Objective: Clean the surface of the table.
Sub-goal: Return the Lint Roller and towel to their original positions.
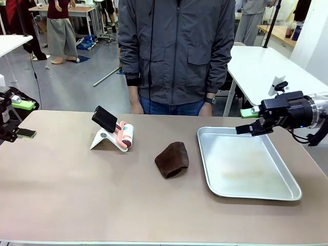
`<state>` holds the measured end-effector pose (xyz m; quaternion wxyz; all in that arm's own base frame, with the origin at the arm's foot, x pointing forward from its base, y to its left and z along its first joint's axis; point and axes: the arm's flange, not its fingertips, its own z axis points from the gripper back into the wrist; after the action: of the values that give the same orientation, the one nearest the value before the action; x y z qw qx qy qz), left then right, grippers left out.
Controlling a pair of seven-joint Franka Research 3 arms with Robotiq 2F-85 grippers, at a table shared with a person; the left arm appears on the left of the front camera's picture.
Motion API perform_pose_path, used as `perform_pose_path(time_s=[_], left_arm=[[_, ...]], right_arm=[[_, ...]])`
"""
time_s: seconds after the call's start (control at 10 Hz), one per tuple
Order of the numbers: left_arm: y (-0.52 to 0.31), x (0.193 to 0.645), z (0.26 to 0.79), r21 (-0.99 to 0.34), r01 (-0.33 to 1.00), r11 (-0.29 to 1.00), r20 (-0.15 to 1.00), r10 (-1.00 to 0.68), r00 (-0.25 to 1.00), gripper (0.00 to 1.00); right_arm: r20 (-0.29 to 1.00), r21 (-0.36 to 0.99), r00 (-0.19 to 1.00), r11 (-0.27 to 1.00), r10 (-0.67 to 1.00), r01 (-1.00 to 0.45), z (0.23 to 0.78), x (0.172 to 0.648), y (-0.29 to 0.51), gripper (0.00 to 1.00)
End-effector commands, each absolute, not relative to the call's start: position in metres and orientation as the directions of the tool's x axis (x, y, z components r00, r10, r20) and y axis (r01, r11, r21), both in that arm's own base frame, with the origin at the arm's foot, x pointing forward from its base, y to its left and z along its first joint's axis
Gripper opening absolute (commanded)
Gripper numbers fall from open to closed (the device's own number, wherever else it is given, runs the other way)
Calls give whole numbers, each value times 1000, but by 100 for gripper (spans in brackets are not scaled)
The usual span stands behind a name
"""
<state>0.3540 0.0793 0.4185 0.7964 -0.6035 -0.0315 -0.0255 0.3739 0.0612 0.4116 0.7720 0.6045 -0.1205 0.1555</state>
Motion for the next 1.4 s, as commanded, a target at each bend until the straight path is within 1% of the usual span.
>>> perform_pose_path(time_s=[0.0, 1.3], left_arm=[[66, 352, 423, -937, 88, 339, 60, -91, 994, 100], [66, 352, 423, -937, 88, 339, 60, -91, 994, 100]], right_arm=[[403, 865, 904, 263, 142, -427, 418, 380, 77, 100], [403, 865, 904, 263, 142, -427, 418, 380, 77, 100]])
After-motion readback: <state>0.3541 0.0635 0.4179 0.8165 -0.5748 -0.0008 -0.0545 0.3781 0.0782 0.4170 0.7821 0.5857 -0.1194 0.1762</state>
